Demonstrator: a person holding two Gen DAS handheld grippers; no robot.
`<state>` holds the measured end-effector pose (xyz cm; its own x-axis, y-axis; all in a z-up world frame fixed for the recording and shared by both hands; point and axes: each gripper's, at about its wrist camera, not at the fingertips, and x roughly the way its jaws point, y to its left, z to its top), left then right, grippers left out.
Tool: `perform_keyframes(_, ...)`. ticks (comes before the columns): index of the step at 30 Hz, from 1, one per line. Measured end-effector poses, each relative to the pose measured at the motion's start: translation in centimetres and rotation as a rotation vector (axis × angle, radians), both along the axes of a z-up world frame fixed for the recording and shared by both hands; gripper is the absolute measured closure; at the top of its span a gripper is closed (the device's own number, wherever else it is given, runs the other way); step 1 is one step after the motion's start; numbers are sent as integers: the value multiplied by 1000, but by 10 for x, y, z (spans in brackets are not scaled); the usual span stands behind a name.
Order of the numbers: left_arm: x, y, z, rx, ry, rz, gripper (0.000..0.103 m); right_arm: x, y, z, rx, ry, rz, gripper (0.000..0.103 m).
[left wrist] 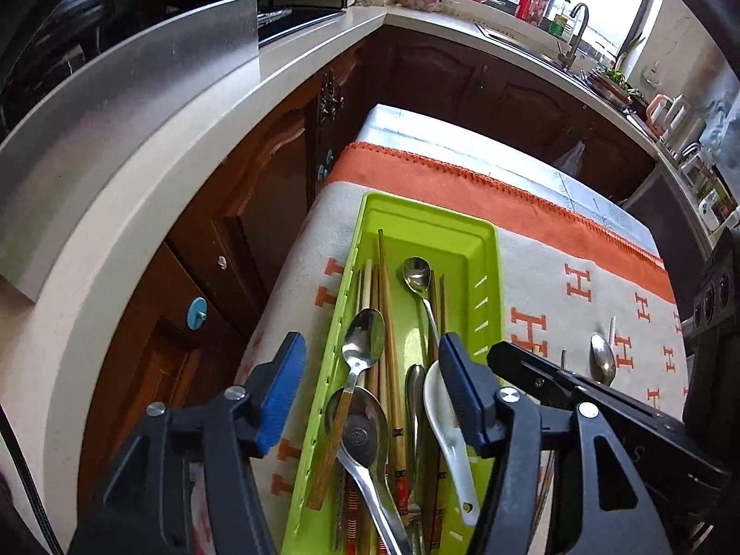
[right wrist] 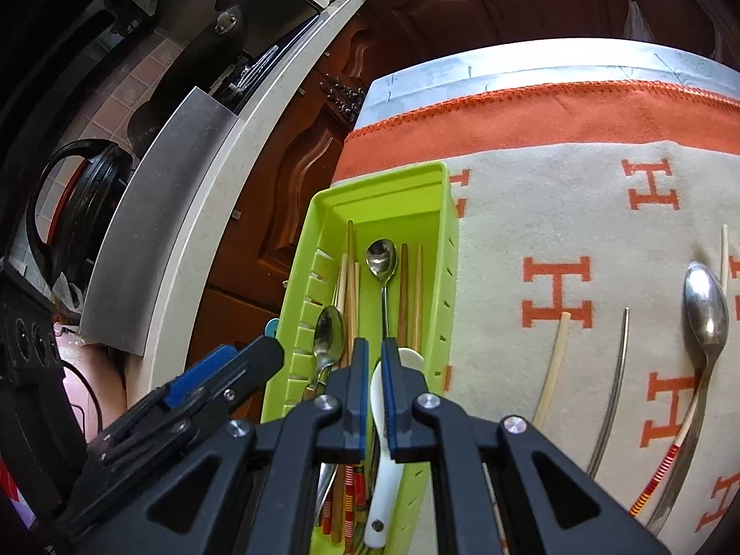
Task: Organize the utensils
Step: 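Carry both held spoons into the green tray and open both tools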
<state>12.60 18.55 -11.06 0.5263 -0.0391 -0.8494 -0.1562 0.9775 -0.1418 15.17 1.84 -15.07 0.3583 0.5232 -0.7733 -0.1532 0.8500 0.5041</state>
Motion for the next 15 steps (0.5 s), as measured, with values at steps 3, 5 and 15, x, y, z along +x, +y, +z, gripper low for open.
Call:
perform_keyframes(3, -9, -6, 9, 23, -11, -14, 35, -6, -7, 4, -8, -16, 2, 96)
perform_keyframes(5, -16, -9, 14, 38, -19, -15, 32, -12, -12, 7, -19, -27, 5, 96)
perform_keyframes(15, -45, -27, 33, 83, -55, -15, 23, -46, -42, 21, -87, -90, 16, 96)
